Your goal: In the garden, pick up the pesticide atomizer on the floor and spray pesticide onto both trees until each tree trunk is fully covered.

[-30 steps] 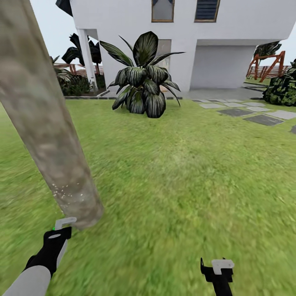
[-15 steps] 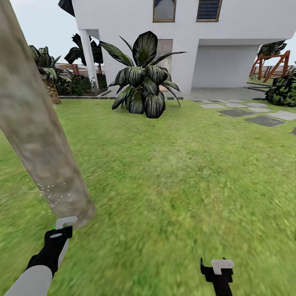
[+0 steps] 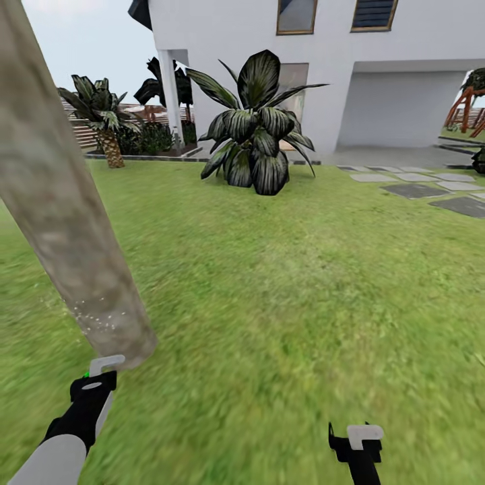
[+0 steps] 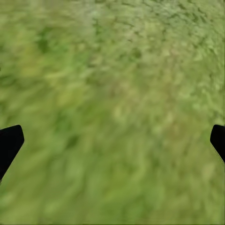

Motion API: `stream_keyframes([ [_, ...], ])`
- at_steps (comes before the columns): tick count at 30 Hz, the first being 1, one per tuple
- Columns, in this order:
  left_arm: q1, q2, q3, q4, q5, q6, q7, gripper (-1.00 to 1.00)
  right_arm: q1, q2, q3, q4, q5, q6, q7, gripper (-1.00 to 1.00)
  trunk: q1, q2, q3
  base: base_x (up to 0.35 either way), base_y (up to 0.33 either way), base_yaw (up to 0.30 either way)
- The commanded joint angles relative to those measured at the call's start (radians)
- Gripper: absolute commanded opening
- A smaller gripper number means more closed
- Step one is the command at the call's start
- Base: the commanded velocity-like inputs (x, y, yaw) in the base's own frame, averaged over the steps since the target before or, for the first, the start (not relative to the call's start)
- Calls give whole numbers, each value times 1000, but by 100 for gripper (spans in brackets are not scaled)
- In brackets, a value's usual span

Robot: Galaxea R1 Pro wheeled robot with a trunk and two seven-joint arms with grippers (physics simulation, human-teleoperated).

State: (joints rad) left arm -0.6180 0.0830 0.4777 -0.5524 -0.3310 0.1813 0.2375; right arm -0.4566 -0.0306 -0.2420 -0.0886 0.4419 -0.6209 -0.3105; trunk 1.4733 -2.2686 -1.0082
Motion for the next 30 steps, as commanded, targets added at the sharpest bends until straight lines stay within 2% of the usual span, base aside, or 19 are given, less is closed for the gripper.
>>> stream_keyframes([
  [1, -1, -1, 2, -1, -10, 7, 0, -100, -1, 0, -5, 1, 11, -2, -5, 100, 0, 0, -1, 195, -233, 276],
  [14, -2, -2, 2, -1, -10, 7, 2, -100, -1, 0, -5, 1, 11, -2, -5, 100, 0, 0, -1, 216, -208, 268],
  [24, -2, -1, 2, -3, -10, 7, 2, -100, -1, 0, -5, 1, 11, -2, -5, 100, 0, 0, -1, 151, -238, 21],
  [30, -2, 0, 4, -4, -10, 7, 3, -100, -1, 0, -5, 1, 11, -2, -5, 100, 0, 0, -1, 29, -269, 0],
])
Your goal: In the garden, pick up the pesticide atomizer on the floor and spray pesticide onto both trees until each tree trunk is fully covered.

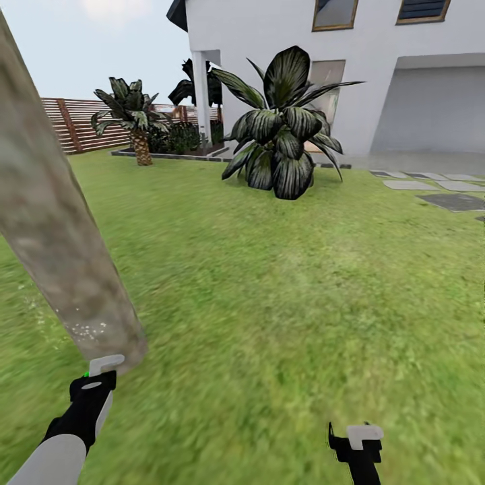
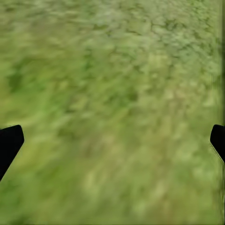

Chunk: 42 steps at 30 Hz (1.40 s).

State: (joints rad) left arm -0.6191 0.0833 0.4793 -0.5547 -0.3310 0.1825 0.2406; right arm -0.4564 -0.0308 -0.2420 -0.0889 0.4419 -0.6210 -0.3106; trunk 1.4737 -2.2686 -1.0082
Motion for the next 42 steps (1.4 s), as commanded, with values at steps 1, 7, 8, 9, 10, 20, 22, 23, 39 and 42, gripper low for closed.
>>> stream_keyframes([
  [1, -1, -1, 2, -2, -10, 6, 0, -100, -1, 0, -5, 1, 11, -2, -5, 100, 0, 0, -1, 2, -273, 0],
  [7, 0, -1, 2, -2, -10, 5, 0, -100, -1, 0, -5, 1, 11, -2, -5, 100, 0, 0, -1, 0, -273, 146],
  [8, -1, 0, 2, -2, -10, 5, 0, -100, -1, 0, -5, 1, 11, -2, -5, 100, 0, 0, -1, 0, -273, 265],
  [9, -1, 0, 2, -2, -10, 6, 0, -100, -1, 0, -5, 1, 11, -2, -5, 100, 0, 0, -1, 47, -273, 272],
  [10, -1, 1, 2, -2, -10, 6, 0, -100, -1, 0, -5, 1, 11, -2, -5, 100, 0, 0, -1, 91, -273, 274],
  [20, -1, 0, 2, -2, -10, 6, 0, -100, -1, 0, -5, 1, 11, -2, -5, 100, 0, 0, -1, 169, -246, 276],
  [22, -1, 0, 2, -2, -10, 6, 0, -100, -1, 0, -5, 1, 11, -2, -5, 100, 0, 0, -1, 190, -235, 260],
  [23, -1, 0, 2, -2, -10, 6, 0, -100, -1, 0, -5, 1, 11, -2, -5, 100, 0, 0, -1, 190, -235, 256],
  [39, -1, -2, 2, -25, -9, 7, -2, -100, -1, 0, -5, 1, 11, -2, -5, 100, 0, 0, -1, 180, -236, 84],
  [42, -2, -3, 2, -71, -9, 9, -5, -100, -1, 0, -5, 1, 11, -2, -5, 100, 0, 0, -1, 31, -265, 263],
])
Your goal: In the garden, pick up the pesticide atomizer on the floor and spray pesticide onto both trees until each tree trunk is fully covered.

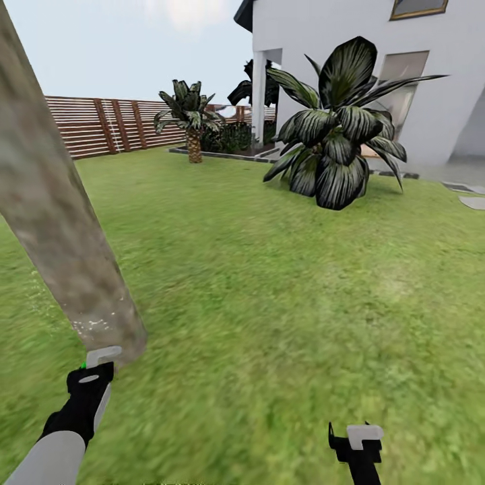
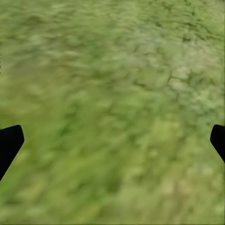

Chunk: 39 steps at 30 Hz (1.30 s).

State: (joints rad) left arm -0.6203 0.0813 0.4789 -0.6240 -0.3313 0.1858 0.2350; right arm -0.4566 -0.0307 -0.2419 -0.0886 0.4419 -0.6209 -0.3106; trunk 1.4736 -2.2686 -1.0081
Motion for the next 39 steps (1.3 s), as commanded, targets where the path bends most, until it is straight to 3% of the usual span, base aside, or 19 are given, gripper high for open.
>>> stream_keyframes([
  [1, -1, -2, 2, -38, -8, 8, -1, -100, -1, 0, -5, 1, 11, -2, -5, 100, 0, 0, -1, -40, -270, 272],
  [3, -2, -7, 0, -104, -8, 44, -4, -100, -1, 0, -5, 1, 11, -2, -5, 100, 0, 0, -1, -126, -264, 276],
  [11, -17, -11, -8, -120, -9, 79, -5, -100, -1, 0, -5, 0, 11, -2, -5, 100, 0, 0, -1, -153, -136, 259],
  [15, -114, -11, -38, -117, -10, 204, -12, -100, -1, 0, -5, 0, 11, -2, -5, 100, 0, 0, -1, -2, -1, 14],
  [19, -182, 2, -56, -110, -13, 224, -33, -100, -1, -1, -5, 0, 11, -2, -5, 100, 0, 0, -1, 0, 0, 1],
  [21, -183, 9, -58, -113, -16, 225, -36, -100, -1, -1, -5, 0, 11, -2, -5, 100, 0, 0, -1, 0, 0, 0],
  [23, -178, 46, -56, -111, -11, 225, -45, -100, -1, 0, -5, 0, 11, -2, -5, 100, 0, 0, -1, 0, 0, 0],
  [25, -175, 74, -55, -109, -12, 224, -109, -100, -1, 0, -5, 0, 11, -2, -5, 100, 0, 0, -1, 0, 0, 8],
  [28, -174, 74, -60, -114, -18, 224, -165, -100, -1, 0, -5, 0, 11, -2, -5, 100, 0, 0, -2, 7, 0, 162],
  [39, -173, 71, -57, -106, -18, 222, -171, -100, -1, 0, -5, 0, 11, -2, -5, 100, 0, 0, -3, 246, -74, 77],
])
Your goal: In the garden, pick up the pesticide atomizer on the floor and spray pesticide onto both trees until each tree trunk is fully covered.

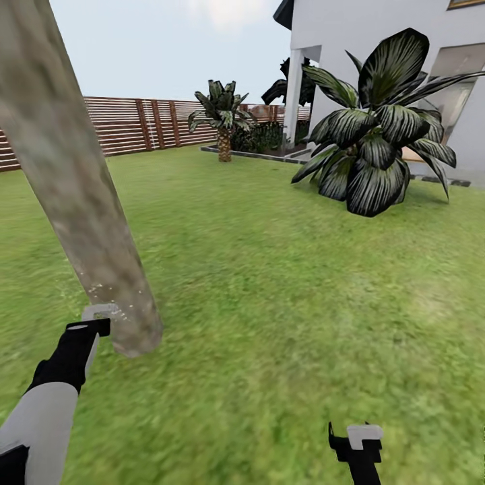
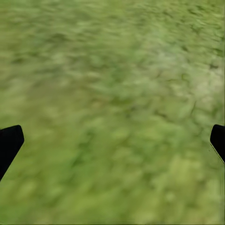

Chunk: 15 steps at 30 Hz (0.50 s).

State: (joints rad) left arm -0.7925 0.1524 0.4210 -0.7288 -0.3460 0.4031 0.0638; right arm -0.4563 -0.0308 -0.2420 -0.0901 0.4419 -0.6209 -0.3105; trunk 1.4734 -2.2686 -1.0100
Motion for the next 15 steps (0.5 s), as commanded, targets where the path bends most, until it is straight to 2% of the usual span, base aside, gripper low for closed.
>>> stream_keyframes([
  [1, -1, 0, 1, -1, -4, 4, 1, -100, -1, 0, -5, 1, 11, -2, -6, 100, 0, 0, -1, 93, -249, 0],
  [10, -1, -1, 1, -3, -4, 5, 1, -100, -1, 0, -5, 2, 11, -2, -6, 100, 0, 0, -1, 24, -272, 3],
  [15, -1, -1, 1, -3, -3, 3, 1, -100, -1, 0, -5, 2, 11, -2, -6, 100, 0, 0, -1, 141, -263, 193],
])
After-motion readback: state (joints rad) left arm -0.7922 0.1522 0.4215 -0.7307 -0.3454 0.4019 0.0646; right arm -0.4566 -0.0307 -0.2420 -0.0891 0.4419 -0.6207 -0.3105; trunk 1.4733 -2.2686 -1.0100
